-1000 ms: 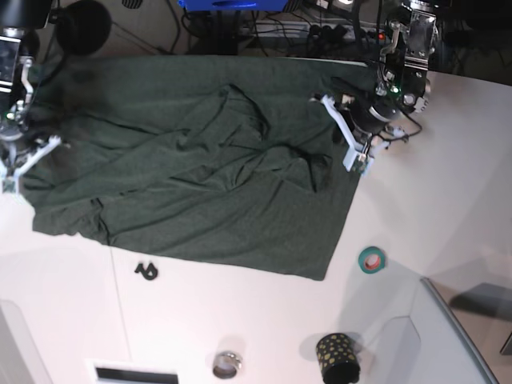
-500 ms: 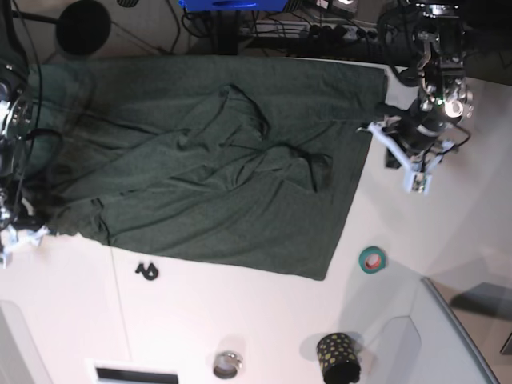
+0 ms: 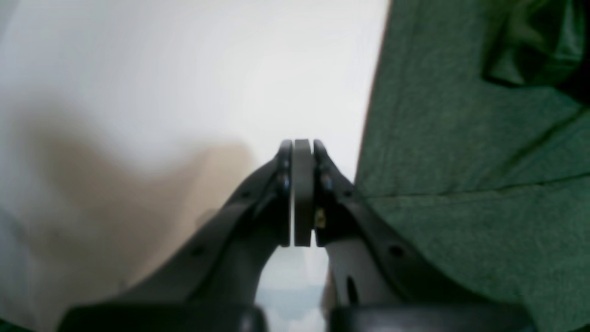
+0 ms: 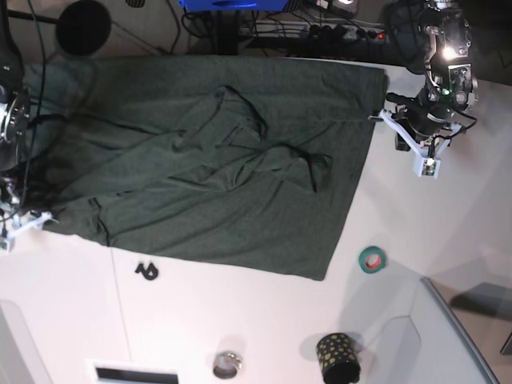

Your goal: Layout the t-shirt on the table in an organized manner, then fold the t-shirt properly

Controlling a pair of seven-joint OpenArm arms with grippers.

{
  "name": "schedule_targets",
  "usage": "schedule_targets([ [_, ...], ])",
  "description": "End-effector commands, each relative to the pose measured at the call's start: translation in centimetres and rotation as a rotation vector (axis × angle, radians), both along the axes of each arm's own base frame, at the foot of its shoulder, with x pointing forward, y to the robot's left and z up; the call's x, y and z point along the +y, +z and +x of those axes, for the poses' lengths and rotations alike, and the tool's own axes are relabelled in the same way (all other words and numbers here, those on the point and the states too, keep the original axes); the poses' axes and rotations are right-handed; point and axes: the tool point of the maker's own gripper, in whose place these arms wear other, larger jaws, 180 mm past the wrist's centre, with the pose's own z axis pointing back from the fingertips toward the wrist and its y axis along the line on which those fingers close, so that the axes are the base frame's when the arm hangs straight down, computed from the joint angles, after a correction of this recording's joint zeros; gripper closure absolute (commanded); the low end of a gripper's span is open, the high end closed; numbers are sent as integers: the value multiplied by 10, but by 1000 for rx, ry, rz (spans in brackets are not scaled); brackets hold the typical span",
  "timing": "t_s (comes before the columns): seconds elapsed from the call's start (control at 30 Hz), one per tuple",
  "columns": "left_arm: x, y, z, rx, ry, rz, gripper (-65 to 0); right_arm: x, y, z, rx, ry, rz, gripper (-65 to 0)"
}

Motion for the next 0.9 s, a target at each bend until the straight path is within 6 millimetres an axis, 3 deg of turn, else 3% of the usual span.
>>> schedule_targets([
  [0.0, 5, 9, 7, -34, -2, 14, 0, -4, 13, 14, -35, 12, -12, -314],
  [0.13, 5, 9, 7, -34, -2, 14, 0, 7, 11, 17, -37, 23, 1, -312],
  [0.47, 4, 8, 7, -33, -1, 11, 0, -6, 58, 50, -80, 41, -46, -308],
  [0.73, 3, 12, 14, -50, -2, 9, 0, 2, 54, 50, -70, 47, -30, -314],
  [0.87, 3, 12, 14, -50, -2, 9, 0, 14, 25, 31, -15, 41, 9, -314],
])
